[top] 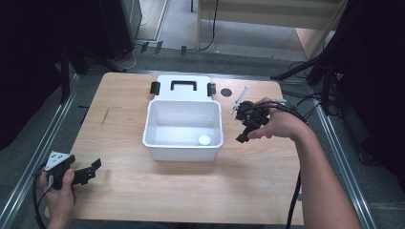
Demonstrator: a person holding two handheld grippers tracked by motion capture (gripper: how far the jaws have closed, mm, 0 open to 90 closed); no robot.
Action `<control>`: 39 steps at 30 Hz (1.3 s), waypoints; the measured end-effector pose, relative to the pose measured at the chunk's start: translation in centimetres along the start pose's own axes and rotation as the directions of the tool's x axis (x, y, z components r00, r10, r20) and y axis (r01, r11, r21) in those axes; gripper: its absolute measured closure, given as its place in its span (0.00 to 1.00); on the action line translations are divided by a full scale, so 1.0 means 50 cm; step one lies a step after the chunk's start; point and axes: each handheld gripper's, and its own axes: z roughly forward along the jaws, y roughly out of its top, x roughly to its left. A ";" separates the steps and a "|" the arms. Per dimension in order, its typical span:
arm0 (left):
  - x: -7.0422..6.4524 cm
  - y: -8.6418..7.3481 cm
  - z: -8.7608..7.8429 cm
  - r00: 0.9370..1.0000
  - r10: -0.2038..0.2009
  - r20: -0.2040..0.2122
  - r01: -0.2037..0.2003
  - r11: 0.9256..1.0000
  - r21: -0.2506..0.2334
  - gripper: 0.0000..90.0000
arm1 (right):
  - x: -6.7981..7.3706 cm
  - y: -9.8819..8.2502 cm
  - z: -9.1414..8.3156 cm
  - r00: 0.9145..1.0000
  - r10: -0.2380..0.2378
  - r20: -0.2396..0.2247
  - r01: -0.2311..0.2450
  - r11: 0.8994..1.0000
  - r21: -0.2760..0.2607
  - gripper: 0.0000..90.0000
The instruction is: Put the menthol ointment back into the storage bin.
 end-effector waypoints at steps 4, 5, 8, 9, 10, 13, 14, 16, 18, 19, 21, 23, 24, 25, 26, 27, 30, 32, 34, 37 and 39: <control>0.000 0.000 0.000 1.000 -0.001 -0.002 0.001 1.000 -0.002 0.00 | -0.003 -0.028 0.004 0.997 0.063 0.040 -0.062 0.998 -0.024 0.33; -0.001 0.000 0.000 1.000 -0.002 -0.002 0.002 1.000 -0.004 0.00 | -0.003 -0.035 0.005 0.995 0.086 0.045 -0.085 0.996 -0.035 0.30; -0.001 0.000 0.000 1.000 0.001 -0.005 -0.001 1.000 -0.003 0.00 | -0.007 -0.058 0.013 0.985 0.162 0.057 -0.158 0.985 -0.073 0.24; -0.001 0.000 0.000 1.000 0.001 -0.006 -0.001 1.000 -0.003 0.00 | -0.009 -0.067 0.016 0.981 0.181 0.064 -0.176 0.981 -0.086 0.22; -0.001 0.000 0.000 1.000 0.001 -0.006 -0.001 1.000 -0.002 0.00 | -0.010 -0.075 0.020 0.975 0.209 0.071 -0.202 0.974 -0.102 0.20; -0.002 0.000 0.000 1.000 0.001 -0.006 -0.001 1.000 -0.002 0.00 | -0.013 -0.101 0.031 0.957 0.274 0.097 -0.256 0.953 -0.163 0.18; -0.002 0.000 0.000 1.000 0.001 -0.006 -0.001 1.000 -0.002 0.00 | -0.013 -0.110 0.034 0.951 0.293 0.093 -0.273 0.944 -0.184 0.15; -0.002 -0.001 0.000 1.000 0.000 -0.006 0.000 1.000 -0.003 0.00 | -0.011 -0.128 0.040 0.943 0.321 0.087 -0.293 0.926 -0.240 0.13; -0.002 -0.001 0.000 1.000 0.001 -0.007 -0.001 1.000 -0.003 0.00 | -0.005 -0.147 0.047 0.936 0.342 0.077 -0.307 0.906 -0.290 0.09; -0.002 0.000 0.000 1.000 0.001 -0.007 -0.001 1.000 -0.003 0.00 | -0.003 -0.153 0.050 0.934 0.349 0.077 -0.311 0.900 -0.307 0.06; -0.002 0.000 0.000 1.000 0.001 -0.007 -0.001 1.000 -0.002 0.00 | 0.004 -0.169 0.055 0.928 0.363 0.086 -0.315 0.885 -0.343 0.02; -0.002 0.000 0.000 1.000 0.000 -0.007 -0.001 1.000 -0.002 0.00 | 0.010 -0.185 0.060 0.919 0.382 0.098 -0.318 0.864 -0.391 0.02; -0.002 0.000 0.000 1.000 0.000 -0.007 0.000 1.000 -0.002 0.00 | 0.013 -0.192 0.063 0.914 0.395 0.094 -0.328 0.853 -0.405 0.01; -0.002 0.000 0.000 1.000 0.001 -0.008 -0.001 1.000 -0.001 0.00 | 0.015 -0.199 0.066 0.908 0.407 0.096 -0.335 0.845 -0.418 0.01; -0.002 0.000 0.001 1.000 0.001 -0.008 -0.001 1.000 -0.001 0.00 | 0.017 -0.206 0.069 0.905 0.414 0.096 -0.337 0.837 -0.431 0.01; -0.002 0.000 0.000 1.000 0.002 -0.009 -0.002 1.000 0.000 0.00 | 0.020 -0.213 0.071 0.898 0.430 0.090 -0.352 0.827 -0.438 0.01; -0.003 0.000 0.000 1.000 0.003 -0.009 -0.003 1.000 0.000 0.00 | 0.027 -0.233 0.081 0.882 0.464 0.087 -0.375 0.800 -0.468 0.00; -0.003 0.000 0.000 1.000 0.002 -0.009 -0.002 1.000 0.001 0.00 | 0.032 -0.246 0.089 0.869 0.489 0.077 -0.393 0.776 -0.494 0.00; -0.002 0.000 0.000 1.000 0.003 -0.008 -0.003 1.000 0.003 0.00 | 0.037 -0.261 0.097 0.852 0.518 0.082 -0.406 0.751 -0.521 0.00; -0.003 0.000 0.001 1.000 0.001 -0.009 -0.001 1.000 0.000 0.00 | 0.047 -0.284 0.110 0.822 0.565 0.073 -0.434 0.703 -0.563 0.00; -0.002 0.000 0.000 1.000 0.003 -0.008 -0.003 1.000 0.002 0.00 | 0.053 -0.299 0.120 0.807 0.586 0.072 -0.442 0.681 -0.584 0.01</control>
